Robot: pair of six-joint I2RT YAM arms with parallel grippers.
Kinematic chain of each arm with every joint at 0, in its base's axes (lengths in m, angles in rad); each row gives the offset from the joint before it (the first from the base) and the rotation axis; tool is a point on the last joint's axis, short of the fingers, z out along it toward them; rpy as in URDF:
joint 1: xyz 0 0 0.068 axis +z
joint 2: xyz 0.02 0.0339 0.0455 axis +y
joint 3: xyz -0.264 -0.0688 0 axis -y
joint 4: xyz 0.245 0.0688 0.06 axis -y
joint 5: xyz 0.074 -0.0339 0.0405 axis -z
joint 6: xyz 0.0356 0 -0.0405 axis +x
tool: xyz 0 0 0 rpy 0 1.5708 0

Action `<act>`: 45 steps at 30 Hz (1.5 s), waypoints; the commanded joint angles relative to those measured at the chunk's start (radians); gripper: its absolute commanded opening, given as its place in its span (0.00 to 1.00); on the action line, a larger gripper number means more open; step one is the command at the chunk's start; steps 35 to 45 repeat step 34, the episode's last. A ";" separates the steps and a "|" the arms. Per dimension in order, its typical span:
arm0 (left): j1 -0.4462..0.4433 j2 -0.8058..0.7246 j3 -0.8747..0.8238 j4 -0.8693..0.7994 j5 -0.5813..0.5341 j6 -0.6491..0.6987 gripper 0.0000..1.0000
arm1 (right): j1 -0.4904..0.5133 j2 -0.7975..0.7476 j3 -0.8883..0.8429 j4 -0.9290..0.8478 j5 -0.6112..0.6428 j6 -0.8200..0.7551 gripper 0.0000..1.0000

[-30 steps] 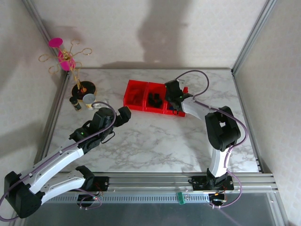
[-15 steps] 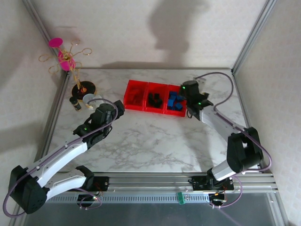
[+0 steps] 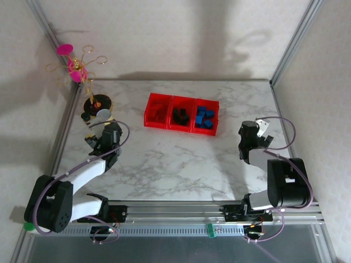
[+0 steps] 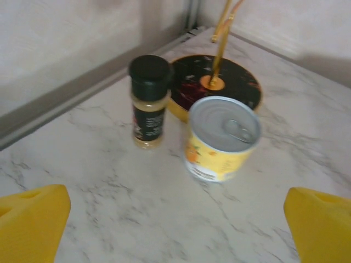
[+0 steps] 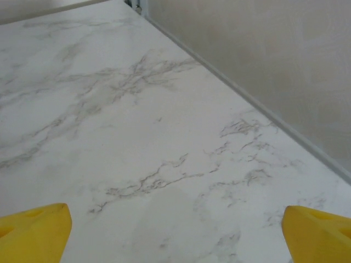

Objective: Sort the legos into containers by color
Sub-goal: Reset both arms

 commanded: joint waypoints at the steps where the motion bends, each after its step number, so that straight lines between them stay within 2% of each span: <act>1: 0.023 0.006 -0.049 0.281 0.049 0.142 1.00 | -0.020 0.048 -0.023 0.272 -0.147 -0.080 0.99; 3: 0.032 0.014 -0.130 0.459 0.080 0.224 0.99 | -0.028 0.064 -0.038 0.363 -0.206 -0.130 0.99; 8: 0.080 0.076 -0.297 0.823 0.263 0.288 1.00 | -0.045 0.064 -0.153 0.619 -0.357 -0.197 0.99; 10: 0.094 0.095 -0.301 0.865 0.325 0.322 1.00 | -0.046 0.060 -0.254 0.771 -0.392 -0.212 0.99; 12: 0.131 0.143 -0.294 0.899 0.410 0.316 1.00 | -0.045 0.127 -0.309 0.945 -0.416 -0.235 0.99; 13: 0.142 0.178 -0.302 0.950 0.416 0.299 1.00 | -0.045 0.104 -0.271 0.823 -0.406 -0.220 0.99; 16: 0.155 0.300 -0.307 1.069 0.460 0.296 1.00 | -0.042 0.104 -0.270 0.825 -0.404 -0.223 0.99; 17: 0.154 0.320 -0.288 1.062 0.462 0.303 1.00 | -0.043 0.104 -0.271 0.832 -0.404 -0.225 0.99; 18: 0.155 0.300 -0.254 0.952 0.463 0.297 1.00 | -0.042 0.107 -0.272 0.837 -0.403 -0.228 0.99; 45: 0.142 0.307 -0.245 0.953 0.449 0.308 0.99 | -0.041 0.105 -0.269 0.824 -0.414 -0.230 0.99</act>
